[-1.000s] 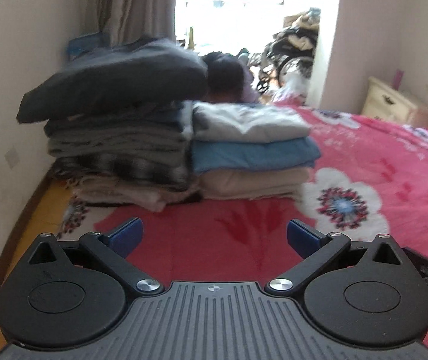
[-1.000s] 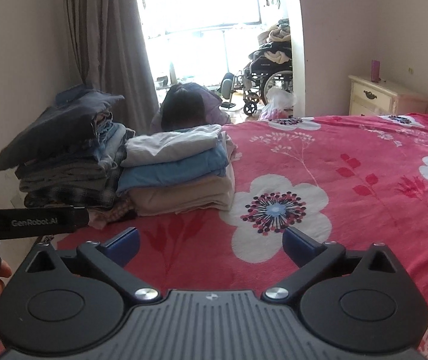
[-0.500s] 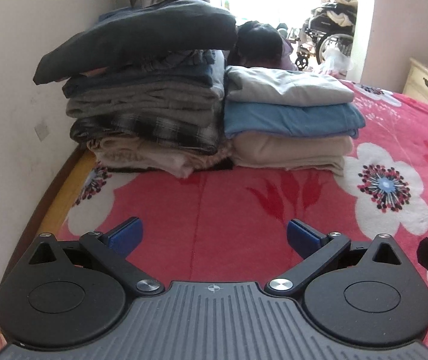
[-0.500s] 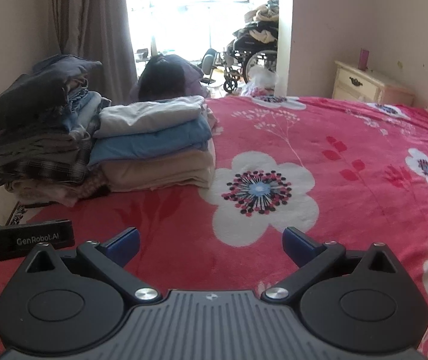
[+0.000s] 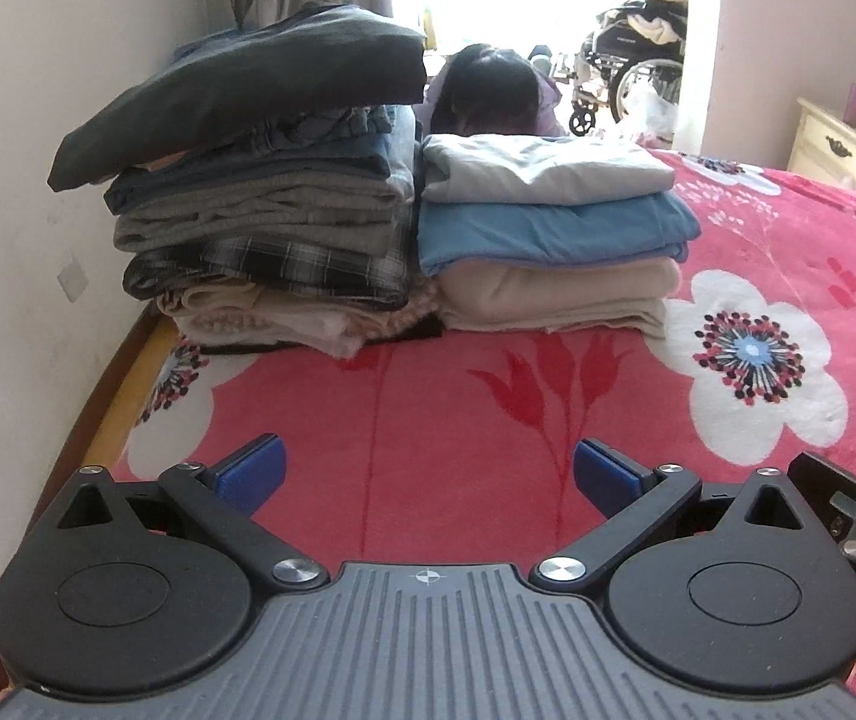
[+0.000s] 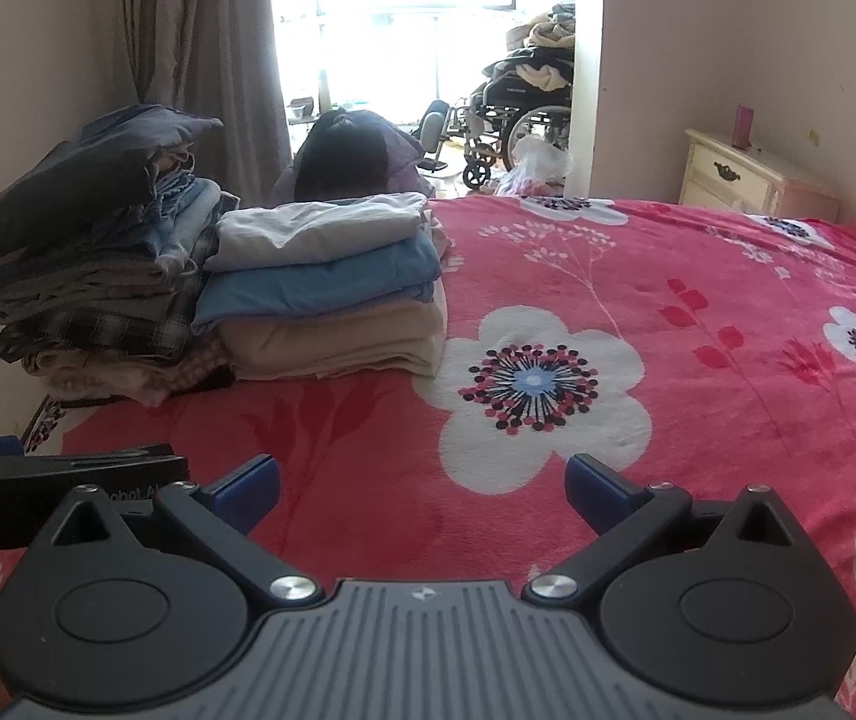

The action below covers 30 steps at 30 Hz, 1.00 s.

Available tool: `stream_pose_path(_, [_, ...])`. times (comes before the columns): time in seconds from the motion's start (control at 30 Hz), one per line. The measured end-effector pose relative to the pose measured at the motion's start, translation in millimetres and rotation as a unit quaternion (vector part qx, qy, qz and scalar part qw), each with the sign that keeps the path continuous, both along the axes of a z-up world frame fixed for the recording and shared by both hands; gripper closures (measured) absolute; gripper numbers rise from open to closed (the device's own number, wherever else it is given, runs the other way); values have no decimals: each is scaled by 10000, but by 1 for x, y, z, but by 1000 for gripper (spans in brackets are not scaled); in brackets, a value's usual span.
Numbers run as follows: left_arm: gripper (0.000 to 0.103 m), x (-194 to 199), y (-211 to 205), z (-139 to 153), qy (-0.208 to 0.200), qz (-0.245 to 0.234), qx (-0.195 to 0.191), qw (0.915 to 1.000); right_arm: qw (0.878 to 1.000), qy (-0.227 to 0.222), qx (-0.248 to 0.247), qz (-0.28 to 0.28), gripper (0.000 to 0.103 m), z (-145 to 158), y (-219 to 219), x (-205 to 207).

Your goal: Fold clothes

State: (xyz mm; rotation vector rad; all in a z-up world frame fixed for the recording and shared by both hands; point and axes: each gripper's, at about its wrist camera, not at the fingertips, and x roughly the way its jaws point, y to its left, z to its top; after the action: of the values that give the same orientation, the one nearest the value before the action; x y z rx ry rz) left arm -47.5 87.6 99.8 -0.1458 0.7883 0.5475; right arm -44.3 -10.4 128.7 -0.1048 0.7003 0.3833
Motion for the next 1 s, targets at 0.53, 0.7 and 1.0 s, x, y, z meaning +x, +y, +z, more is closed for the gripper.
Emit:
stream_pose_path(0.53, [0,0,2,-4,34,17,52,10000,10000,31,-67,37,0,-4,6,2])
stream_pose_path(0.7, [0,0,1,-4,48,-7,60,10000,9999,34,-85,43,0,-4,5,1])
stream_pose_path(1.0, [0,-1,1,-5,59,-15,61,10000,9999,29,-102,40,0,-3,3,2])
